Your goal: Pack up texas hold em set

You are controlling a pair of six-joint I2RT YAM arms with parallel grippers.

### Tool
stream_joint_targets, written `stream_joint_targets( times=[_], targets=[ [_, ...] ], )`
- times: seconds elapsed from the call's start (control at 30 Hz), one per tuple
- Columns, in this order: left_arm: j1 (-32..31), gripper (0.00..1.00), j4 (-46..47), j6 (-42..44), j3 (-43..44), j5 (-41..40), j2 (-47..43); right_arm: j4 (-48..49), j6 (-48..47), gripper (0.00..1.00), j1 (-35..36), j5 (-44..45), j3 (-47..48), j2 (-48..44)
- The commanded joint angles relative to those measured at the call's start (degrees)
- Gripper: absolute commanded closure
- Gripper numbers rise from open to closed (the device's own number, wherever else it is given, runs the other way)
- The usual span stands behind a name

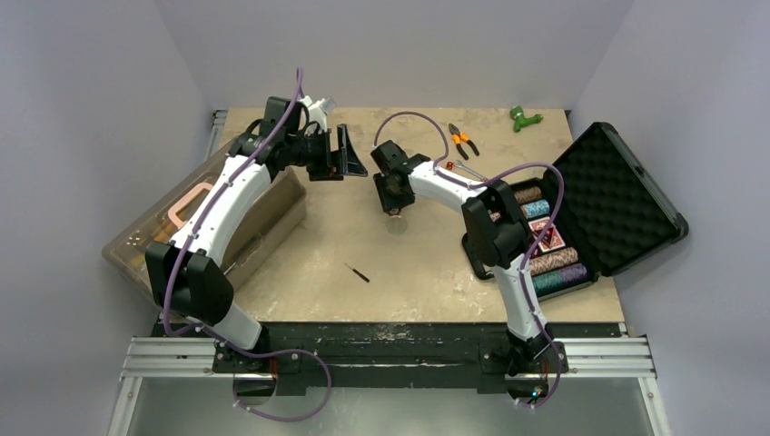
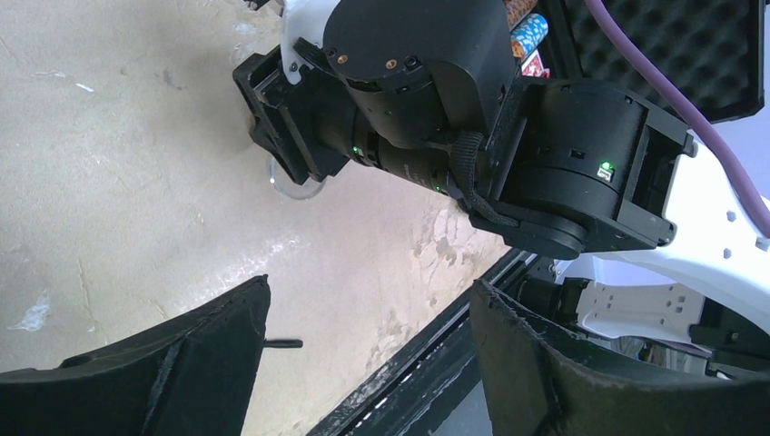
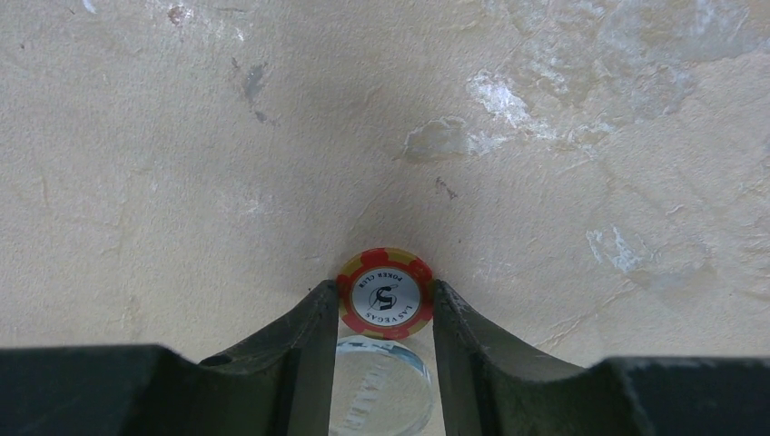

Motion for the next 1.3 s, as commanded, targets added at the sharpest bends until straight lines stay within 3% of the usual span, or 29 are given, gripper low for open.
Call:
stream_joint_targets(
  times=[0.0,0.53,1.27],
  targets=[
    [0.13,0.22,2.15,-0.37,-0.14,1.61,-0.17,-1.07,0.81,0.73,-0.41,0.83,0.48,-0.14],
    [0.12,0.22,2.69,-0.9,-0.27,2.54,0.7,0.6,0.03,0.77,-6.21,-1.3,-4.14,-5.68],
    [0.12,0.22,7.77,-5.32,-2.64,8.91,4.96,5.72,-2.94,0.77,-6.74,-3.12,-13.69,-15.57]
  ],
)
